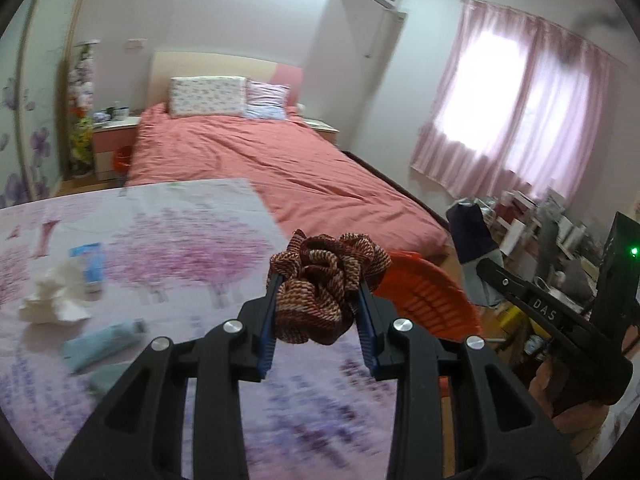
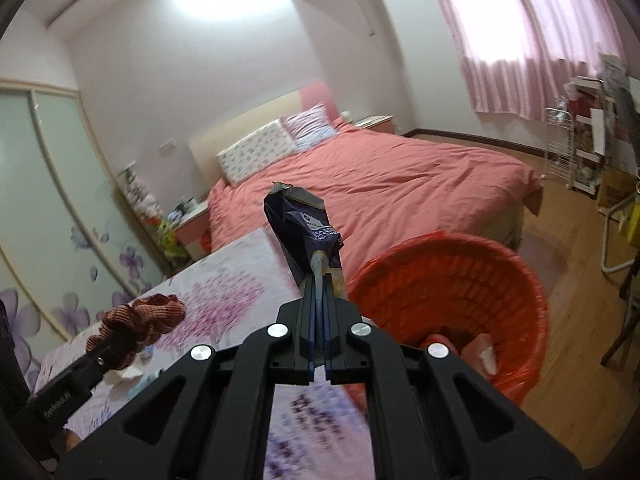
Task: Collect trash
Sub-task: 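Carry the scrunchie and snack bag over the basket and open both tools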
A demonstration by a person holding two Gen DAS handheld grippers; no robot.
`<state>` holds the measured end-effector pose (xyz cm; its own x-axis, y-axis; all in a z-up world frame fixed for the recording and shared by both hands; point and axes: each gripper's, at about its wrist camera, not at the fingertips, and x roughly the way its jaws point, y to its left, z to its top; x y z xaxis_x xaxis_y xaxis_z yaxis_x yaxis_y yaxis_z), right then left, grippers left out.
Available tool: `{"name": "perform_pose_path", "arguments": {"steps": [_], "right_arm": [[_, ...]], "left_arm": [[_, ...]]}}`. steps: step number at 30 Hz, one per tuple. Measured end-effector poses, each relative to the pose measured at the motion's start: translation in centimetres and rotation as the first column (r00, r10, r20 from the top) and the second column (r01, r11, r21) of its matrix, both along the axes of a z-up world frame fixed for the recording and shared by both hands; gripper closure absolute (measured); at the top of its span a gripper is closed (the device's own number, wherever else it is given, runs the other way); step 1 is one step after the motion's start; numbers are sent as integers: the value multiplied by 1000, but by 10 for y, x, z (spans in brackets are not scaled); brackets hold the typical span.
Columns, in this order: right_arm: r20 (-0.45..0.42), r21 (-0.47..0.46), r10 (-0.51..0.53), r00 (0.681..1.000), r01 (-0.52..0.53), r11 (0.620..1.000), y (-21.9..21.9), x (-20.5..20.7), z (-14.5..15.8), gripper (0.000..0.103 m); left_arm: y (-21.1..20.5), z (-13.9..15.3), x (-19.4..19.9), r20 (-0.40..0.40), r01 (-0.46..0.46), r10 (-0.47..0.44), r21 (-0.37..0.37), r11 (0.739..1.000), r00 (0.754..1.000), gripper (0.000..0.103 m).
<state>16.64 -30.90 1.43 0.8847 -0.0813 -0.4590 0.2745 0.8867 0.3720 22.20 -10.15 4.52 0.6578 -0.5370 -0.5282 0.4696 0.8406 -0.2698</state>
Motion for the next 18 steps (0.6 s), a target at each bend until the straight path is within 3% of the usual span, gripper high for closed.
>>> {"name": "perform_pose_path", "arguments": {"steps": [12,16,18], "right_arm": [[-9,84,-122,992,122,989,-73,1,-29,100],[-33,134,-117,993,120,984,-89,5,-43,97],[-46,158,-114,992,120,980,-97,7,-49,90]], "left_arm": [[-130,-37,19,-37,180,-178,57,982,983,68],[-154,-55,31,-78,196,-190,91,976,979,59],[-160,-63,35,-98,197,-187,103,975,977,55]]}}
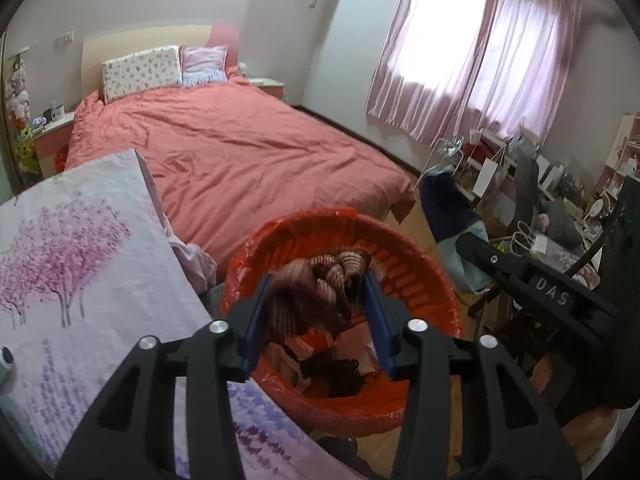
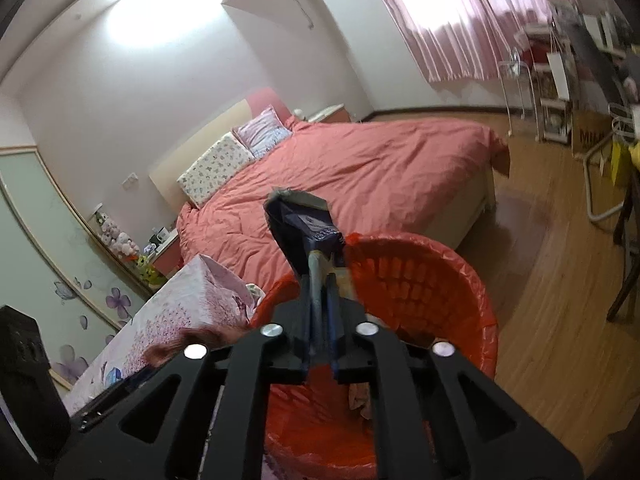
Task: Collect trash
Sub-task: 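Carry the scrunchie and snack bag over the basket and open both tools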
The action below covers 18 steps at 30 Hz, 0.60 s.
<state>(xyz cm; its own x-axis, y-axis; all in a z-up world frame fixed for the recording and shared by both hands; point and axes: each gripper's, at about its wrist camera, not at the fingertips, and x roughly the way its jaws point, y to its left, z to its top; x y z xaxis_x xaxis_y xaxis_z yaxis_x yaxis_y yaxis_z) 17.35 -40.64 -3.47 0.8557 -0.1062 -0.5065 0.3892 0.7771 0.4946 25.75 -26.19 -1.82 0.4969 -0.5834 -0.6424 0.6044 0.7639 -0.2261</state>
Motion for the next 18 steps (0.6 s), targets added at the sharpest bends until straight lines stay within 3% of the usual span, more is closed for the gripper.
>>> {"name": "perform_pose_path", "arguments": {"steps": [2,5,11,18], "right_arm": [[-20,8,-10,1000,10,1000,-4,1,-6,77],[-31,8,-23,999,24,1000,-3,-4,-9,67],[-50,-16,-31,998,30,999,6,-9,-4,63],[-68,-83,25,997,-31,996,33,-1,7,63]], "left_arm": [[0,-7,4,-7,-12,12,19,1000,1000,49],[5,-14,10,-18,-35,36,39,999,999,46],[35,-16,11,-16,-92,93,63,994,995,46],[97,-8,0,36,-178,175,88,980,984,44]]}}
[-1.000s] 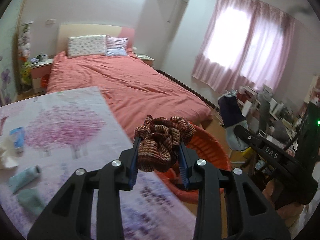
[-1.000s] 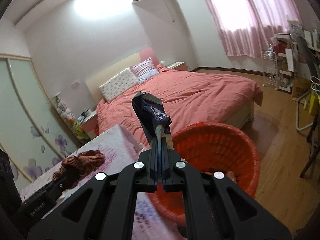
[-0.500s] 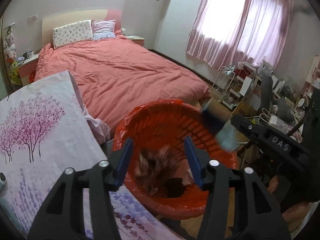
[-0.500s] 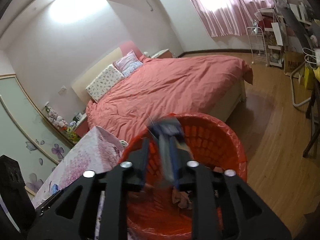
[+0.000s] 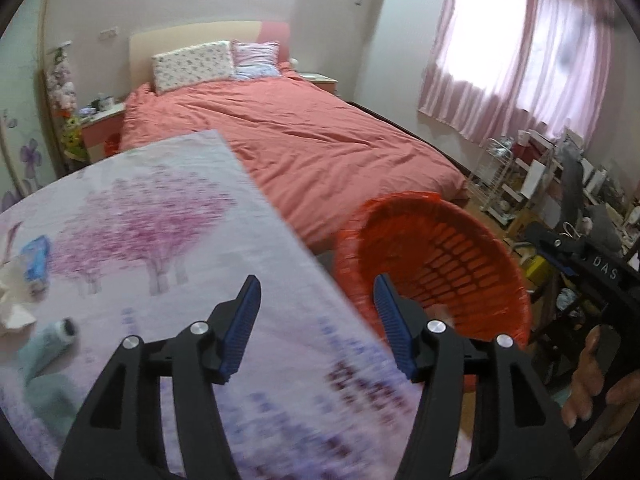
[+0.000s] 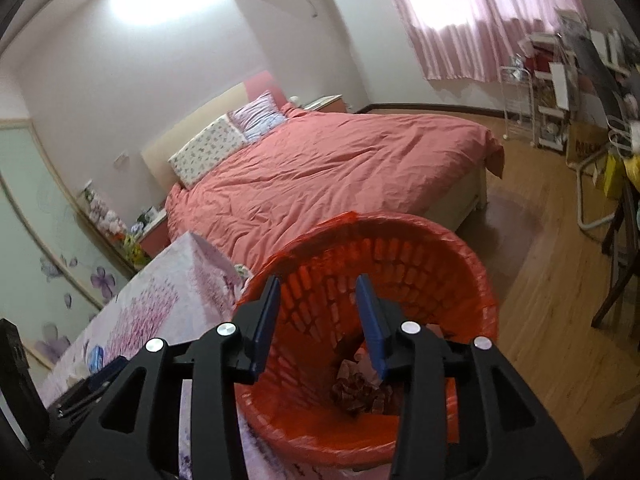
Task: Collect trash
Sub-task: 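Carry the scrunchie and snack bag over the basket and open both tools, then return to the bed and grasp the green cloth with the right tool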
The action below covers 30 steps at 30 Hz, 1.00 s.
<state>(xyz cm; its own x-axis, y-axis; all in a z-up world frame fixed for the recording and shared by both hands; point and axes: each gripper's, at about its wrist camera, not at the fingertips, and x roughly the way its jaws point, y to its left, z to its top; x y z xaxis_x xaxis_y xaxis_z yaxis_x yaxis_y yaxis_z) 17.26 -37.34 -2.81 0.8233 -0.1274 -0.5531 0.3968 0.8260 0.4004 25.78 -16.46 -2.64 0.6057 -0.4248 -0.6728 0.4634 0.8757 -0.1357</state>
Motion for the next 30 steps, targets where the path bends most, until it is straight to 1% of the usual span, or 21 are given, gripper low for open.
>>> {"name": "perform_pose_path", "arguments": {"steps": [2,3,4,5,6,8,9,11,12,14,17,18,19,20,22,25,28,30], "right_arm": [[-7,-22,31,1000,-31,999,11,3,2,63],[-11,-32,52,999,-52,998,19,5,3,61],[-12,-40,72,997,-72,997,28,5,5,56],[-13,-53,96,995,-97,994,39,8,6,54],[-15,-62,111,994,-112,992,46,9,7,54],[-26,-85,159,987,-161,983,67,15,9,54],[-37,-97,201,979,-203,974,84,20,9,54],[-52,-115,247,968,-251,961,105,26,9,50],[-61,-128,279,958,-284,950,121,29,8,49],[-76,-140,339,938,-347,927,148,35,7,48],[-94,-145,438,894,-447,883,194,43,4,48],[-100,-145,473,875,-483,863,210,45,2,48],[-108,-144,509,854,-521,842,225,47,-1,48],[-115,-144,530,840,-542,828,236,48,-3,48],[-140,-135,585,799,-601,788,262,52,-10,48],[-171,-133,638,751,-659,741,293,54,-18,48],[-204,-142,671,713,-700,700,317,55,-25,48],[-232,-154,679,696,-716,681,329,56,-30,48]], "left_arm": [[19,2,0,5,-28,28,0,1000,1000,44],[35,4,-2,10,-51,51,1,999,999,44],[45,5,-3,16,-68,68,2,998,998,44],[59,7,-3,22,-93,92,3,996,995,44],[68,8,-4,25,-110,110,2,994,994,43],[95,11,-5,30,-158,158,-1,987,987,40],[111,12,-6,29,-187,187,-7,982,982,39],[147,13,-8,15,-251,252,-30,967,968,36],[158,14,-8,11,-275,275,-33,961,961,34],[188,13,-12,11,-332,332,-33,943,943,32],[235,9,-17,29,-427,427,-9,904,904,31],[246,9,-19,33,-447,447,-8,894,894,31],[259,8,-23,36,-476,476,-7,880,879,31],[275,6,-25,33,-507,507,-6,862,861,31],[299,4,-28,22,-550,550,-1,835,835,30],[330,0,-36,8,-602,602,0,798,798,29],[350,-2,-42,4,-631,631,-1,776,776,27],[358,-4,-45,0,-638,638,-1,770,770,27]]}}
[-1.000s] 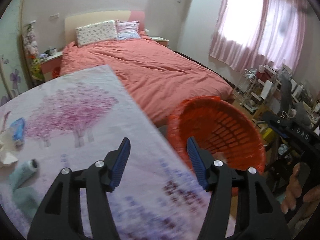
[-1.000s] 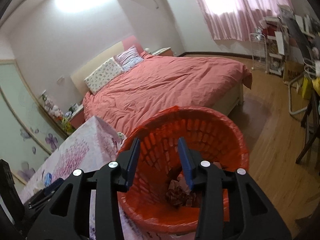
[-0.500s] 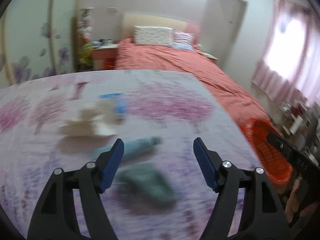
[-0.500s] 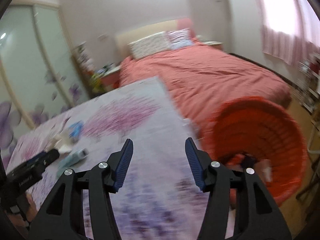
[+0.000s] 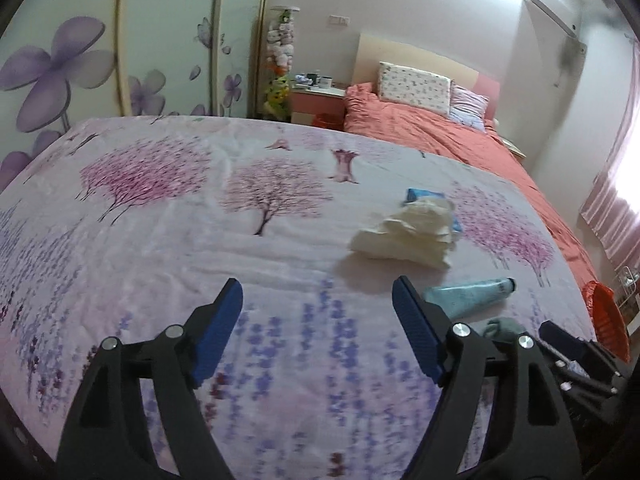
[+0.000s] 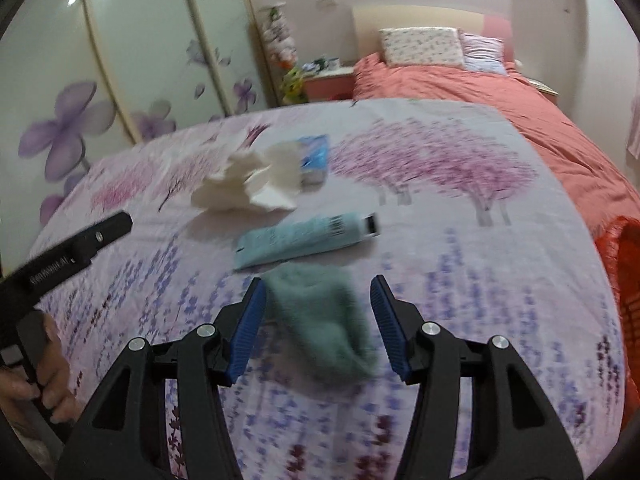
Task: Collect trash
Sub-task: 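Return to the bed and grasp the green cloth with the right tool, then grasp the light-blue tube with the left tool and lift it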
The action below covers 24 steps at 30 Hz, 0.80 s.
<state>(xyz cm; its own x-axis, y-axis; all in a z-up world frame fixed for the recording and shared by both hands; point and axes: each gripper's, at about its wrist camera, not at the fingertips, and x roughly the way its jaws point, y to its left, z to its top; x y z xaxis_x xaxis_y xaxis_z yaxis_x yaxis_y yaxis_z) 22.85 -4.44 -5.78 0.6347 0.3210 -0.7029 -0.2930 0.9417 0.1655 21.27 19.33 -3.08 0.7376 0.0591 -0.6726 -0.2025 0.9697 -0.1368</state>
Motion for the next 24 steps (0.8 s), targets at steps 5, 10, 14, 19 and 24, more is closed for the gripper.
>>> {"name": "perform_pose_path", "arguments": {"steps": [5,10,14,19,24], "right_arm": [[-37,-78,-4,999,1,997,17,9,-17,77],[-51,-44,-79,996,77,996,-5,13,-15,90],[-47,-52,-213,976,210,976,-36,22,-15,90],[-37,-74,-354,934,351,934,-78,29,-18,90],[-42,-64,-360,932,357,932,-90,29,-23,90]], "left_arm": [[-1,-3,2,-9,18,-18,-10,1000,1000,27],[-24,-7,12,-19,94,-94,-7,996,995,27],[-48,-13,23,-36,174,-174,-6,985,984,27],[-90,-24,43,-78,281,-278,30,959,957,27],[-121,-32,62,-100,344,-335,84,935,937,27]]}}
